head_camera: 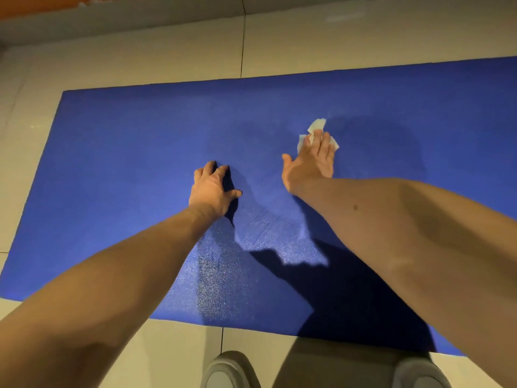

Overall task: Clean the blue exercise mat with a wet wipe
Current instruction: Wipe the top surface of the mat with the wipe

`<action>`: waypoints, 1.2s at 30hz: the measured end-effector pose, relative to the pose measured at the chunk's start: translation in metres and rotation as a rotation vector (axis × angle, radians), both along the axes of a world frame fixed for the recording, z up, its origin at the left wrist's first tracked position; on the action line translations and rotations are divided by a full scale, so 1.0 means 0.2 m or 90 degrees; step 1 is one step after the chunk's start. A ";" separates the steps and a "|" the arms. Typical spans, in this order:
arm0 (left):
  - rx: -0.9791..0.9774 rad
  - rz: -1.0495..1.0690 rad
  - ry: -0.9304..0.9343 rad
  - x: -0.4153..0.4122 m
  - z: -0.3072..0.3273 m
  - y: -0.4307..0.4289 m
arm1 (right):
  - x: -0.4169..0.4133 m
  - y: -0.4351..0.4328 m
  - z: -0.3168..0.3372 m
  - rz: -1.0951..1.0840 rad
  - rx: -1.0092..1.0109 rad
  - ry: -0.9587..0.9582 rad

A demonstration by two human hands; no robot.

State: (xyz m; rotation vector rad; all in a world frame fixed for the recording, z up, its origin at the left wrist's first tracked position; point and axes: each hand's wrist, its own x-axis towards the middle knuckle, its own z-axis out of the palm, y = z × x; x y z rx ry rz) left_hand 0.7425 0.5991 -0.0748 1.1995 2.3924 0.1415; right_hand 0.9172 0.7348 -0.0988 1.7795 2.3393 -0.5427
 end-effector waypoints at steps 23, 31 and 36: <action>-0.011 0.041 0.000 -0.05 -0.04 0.18 | -0.34 0.07 -0.04 0.407 0.024 0.019; -0.038 0.053 -0.001 -0.04 -0.03 0.20 | -0.20 0.39 -0.05 0.101 0.071 0.024; -0.056 0.048 0.017 -0.04 -0.03 0.22 | -0.47 0.28 -0.03 0.160 0.020 0.010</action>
